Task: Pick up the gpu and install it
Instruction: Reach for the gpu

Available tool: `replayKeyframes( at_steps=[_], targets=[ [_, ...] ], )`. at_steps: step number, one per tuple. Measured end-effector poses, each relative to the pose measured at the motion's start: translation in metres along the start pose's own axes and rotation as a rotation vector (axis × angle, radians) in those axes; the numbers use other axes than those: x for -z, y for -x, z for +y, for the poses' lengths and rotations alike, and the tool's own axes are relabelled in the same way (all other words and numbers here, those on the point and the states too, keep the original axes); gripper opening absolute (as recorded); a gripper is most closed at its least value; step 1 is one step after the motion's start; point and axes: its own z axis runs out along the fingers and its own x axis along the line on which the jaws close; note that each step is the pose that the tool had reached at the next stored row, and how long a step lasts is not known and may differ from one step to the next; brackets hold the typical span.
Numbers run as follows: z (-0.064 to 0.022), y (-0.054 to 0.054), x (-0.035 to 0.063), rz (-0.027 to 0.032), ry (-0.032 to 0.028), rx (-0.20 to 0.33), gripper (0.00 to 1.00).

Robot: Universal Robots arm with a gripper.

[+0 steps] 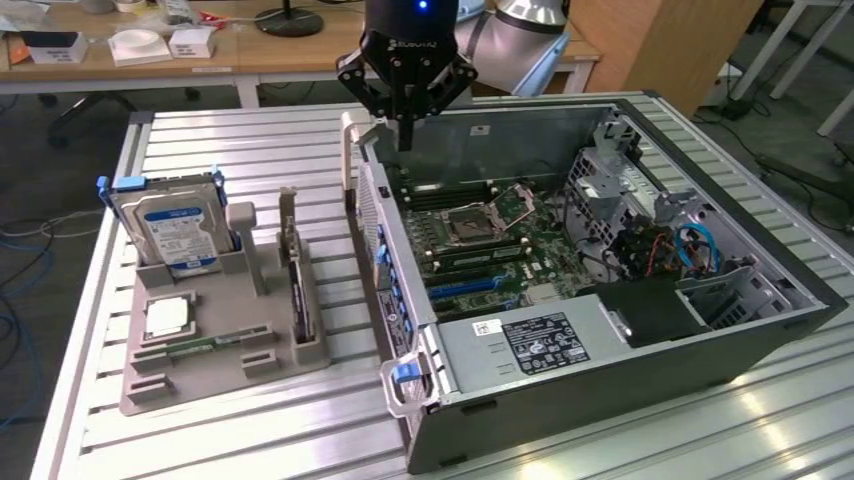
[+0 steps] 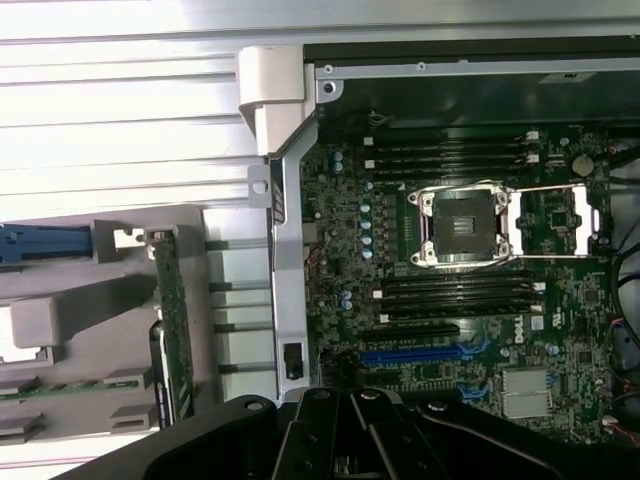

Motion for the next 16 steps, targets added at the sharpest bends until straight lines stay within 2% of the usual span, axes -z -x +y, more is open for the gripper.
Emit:
replayKeyframes(
  at_steps=[16],
  targets=[
    [-0.0018,-0.018,0.0000,0.0000,0.0000,0.000,0.10]
  ],
)
